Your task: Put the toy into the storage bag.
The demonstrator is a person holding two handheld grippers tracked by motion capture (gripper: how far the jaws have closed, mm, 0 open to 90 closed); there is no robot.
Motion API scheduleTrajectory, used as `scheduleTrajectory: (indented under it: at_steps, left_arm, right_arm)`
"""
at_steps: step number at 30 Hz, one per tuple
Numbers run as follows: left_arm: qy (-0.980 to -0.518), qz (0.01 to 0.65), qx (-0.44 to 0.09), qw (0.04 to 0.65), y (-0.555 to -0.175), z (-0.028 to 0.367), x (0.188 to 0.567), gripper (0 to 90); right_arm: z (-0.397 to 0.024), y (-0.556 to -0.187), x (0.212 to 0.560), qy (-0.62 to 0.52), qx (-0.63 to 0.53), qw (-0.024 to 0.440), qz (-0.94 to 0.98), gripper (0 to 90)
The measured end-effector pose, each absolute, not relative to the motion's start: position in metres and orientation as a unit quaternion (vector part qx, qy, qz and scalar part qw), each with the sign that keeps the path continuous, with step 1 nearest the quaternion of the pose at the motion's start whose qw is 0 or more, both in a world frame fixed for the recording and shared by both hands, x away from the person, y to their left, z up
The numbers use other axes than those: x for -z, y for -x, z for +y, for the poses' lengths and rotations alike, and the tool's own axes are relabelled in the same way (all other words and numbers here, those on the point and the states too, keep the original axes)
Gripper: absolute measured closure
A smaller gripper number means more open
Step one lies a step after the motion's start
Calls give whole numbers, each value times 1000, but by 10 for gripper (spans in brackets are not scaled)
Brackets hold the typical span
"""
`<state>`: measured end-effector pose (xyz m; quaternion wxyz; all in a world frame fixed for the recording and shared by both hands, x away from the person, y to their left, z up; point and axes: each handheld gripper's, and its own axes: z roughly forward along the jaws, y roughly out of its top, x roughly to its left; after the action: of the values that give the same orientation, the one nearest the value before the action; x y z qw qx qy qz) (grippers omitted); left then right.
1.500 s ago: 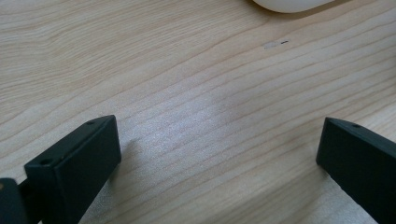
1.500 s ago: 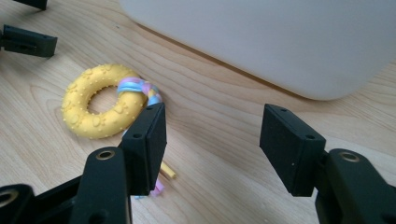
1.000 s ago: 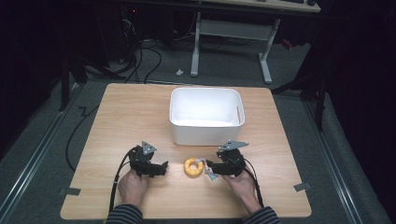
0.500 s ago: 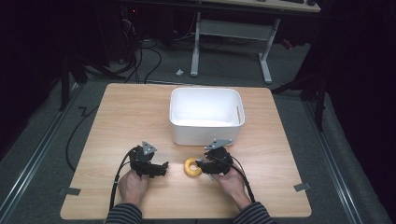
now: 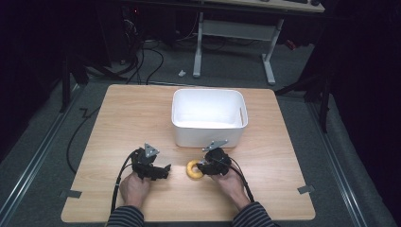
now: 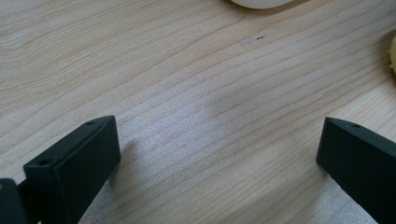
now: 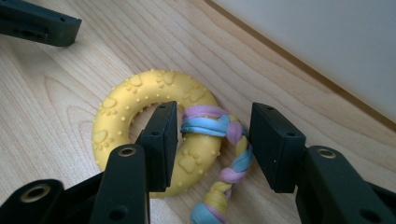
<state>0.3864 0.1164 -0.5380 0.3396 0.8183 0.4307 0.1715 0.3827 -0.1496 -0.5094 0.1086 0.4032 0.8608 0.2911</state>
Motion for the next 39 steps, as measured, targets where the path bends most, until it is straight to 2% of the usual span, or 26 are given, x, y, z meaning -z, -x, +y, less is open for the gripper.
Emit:
scheduleTrajectory:
  at_steps: [7, 12, 28, 39]
  left_arm:
    - [-819, 430, -171, 340, -386, 116, 538, 0]
    - [-819, 430, -171, 340, -386, 116, 538, 0]
    - [-819, 430, -170, 340, -386, 117, 538, 0]
    - [-819, 430, -171, 340, -386, 116, 538, 0]
  right_arm:
    - [-149, -387, 512, -408, -291, 85, 861, 558]
    - [-145, -386, 512, -396, -284, 96, 868, 580]
    - [-148, -386, 511, -391, -296, 85, 867, 618]
    - [-165, -376, 496, -395, -315, 99, 858, 658]
